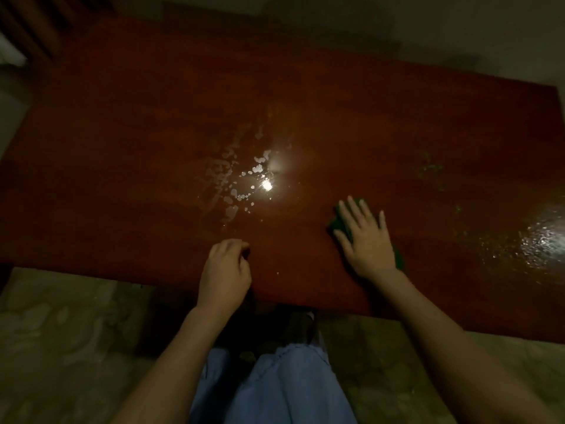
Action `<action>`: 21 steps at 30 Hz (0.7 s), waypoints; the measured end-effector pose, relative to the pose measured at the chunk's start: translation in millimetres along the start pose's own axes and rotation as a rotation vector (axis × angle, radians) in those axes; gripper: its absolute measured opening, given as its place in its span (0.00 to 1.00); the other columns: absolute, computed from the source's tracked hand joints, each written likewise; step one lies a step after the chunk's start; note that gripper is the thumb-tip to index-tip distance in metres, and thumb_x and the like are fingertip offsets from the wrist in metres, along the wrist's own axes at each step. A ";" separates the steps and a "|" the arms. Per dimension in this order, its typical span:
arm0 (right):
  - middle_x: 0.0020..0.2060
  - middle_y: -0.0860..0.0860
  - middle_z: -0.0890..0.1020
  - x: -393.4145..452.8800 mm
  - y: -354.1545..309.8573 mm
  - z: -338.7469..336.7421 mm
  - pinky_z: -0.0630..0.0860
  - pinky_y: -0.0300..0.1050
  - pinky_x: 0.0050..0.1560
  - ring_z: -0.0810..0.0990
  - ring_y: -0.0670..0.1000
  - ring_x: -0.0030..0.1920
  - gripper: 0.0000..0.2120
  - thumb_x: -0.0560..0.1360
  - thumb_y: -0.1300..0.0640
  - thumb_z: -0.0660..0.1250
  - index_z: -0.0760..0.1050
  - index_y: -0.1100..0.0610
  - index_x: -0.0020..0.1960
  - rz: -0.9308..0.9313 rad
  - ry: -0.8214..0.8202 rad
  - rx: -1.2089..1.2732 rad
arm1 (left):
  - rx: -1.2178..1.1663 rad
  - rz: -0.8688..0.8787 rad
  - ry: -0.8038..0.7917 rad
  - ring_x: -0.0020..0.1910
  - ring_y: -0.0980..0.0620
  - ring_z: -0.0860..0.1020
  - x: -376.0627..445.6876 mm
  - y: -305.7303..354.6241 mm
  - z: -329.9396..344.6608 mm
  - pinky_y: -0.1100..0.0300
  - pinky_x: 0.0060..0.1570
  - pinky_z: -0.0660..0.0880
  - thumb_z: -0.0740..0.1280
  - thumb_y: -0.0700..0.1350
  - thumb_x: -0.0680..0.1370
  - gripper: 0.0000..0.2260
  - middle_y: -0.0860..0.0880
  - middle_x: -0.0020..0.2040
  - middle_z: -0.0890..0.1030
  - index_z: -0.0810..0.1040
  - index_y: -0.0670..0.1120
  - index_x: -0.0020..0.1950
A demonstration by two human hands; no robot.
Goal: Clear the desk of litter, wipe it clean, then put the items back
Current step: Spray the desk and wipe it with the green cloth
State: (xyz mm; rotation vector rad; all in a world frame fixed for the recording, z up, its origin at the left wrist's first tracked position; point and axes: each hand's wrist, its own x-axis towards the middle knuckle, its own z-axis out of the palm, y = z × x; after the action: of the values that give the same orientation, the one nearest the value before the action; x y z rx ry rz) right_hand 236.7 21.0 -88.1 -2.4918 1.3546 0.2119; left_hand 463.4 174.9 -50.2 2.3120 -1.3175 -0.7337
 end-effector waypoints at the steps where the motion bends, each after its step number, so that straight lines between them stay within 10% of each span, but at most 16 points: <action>1: 0.77 0.48 0.47 20.5 2.6 -5.8 0.41 0.57 0.75 0.44 0.51 0.77 0.29 0.80 0.38 0.41 0.43 0.48 0.78 0.095 0.020 0.010 | 0.003 -0.023 0.003 0.64 0.49 0.69 1.3 0.9 0.6 0.64 0.60 0.62 0.59 0.35 0.79 0.15 0.45 0.63 0.75 0.74 0.41 0.65; 5: 0.78 0.50 0.45 83.9 -25.4 -20.7 0.40 0.58 0.75 0.42 0.53 0.77 0.28 0.82 0.41 0.43 0.40 0.49 0.78 0.090 0.011 -0.037 | -0.009 -0.128 0.064 0.64 0.49 0.69 13.9 10.8 0.2 0.65 0.59 0.60 0.58 0.34 0.78 0.16 0.44 0.64 0.75 0.74 0.41 0.65; 14: 0.73 0.49 0.66 -28.3 -33.3 23.7 0.44 0.63 0.72 0.59 0.55 0.75 0.25 0.80 0.40 0.48 0.62 0.45 0.74 -0.997 -0.254 -0.299 | 0.026 -0.187 0.034 0.68 0.47 0.65 54.6 73.3 24.9 0.57 0.67 0.62 0.57 0.37 0.80 0.18 0.44 0.69 0.70 0.70 0.41 0.70; 21: 0.74 0.49 0.61 -14.5 74.4 -6.6 0.53 0.63 0.72 0.60 0.54 0.74 0.26 0.80 0.38 0.42 0.53 0.45 0.75 -0.456 -0.131 -0.160 | 0.119 -0.162 -0.081 0.76 0.48 0.51 53.4 98.8 48.4 0.52 0.73 0.53 0.58 0.40 0.80 0.24 0.46 0.78 0.53 0.59 0.47 0.76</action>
State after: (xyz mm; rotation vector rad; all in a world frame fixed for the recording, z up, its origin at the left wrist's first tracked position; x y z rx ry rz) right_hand 166.4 -7.8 -91.9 -2.7805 0.7156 0.3840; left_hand 390.4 76.9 -47.0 2.5322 -1.2493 -0.8286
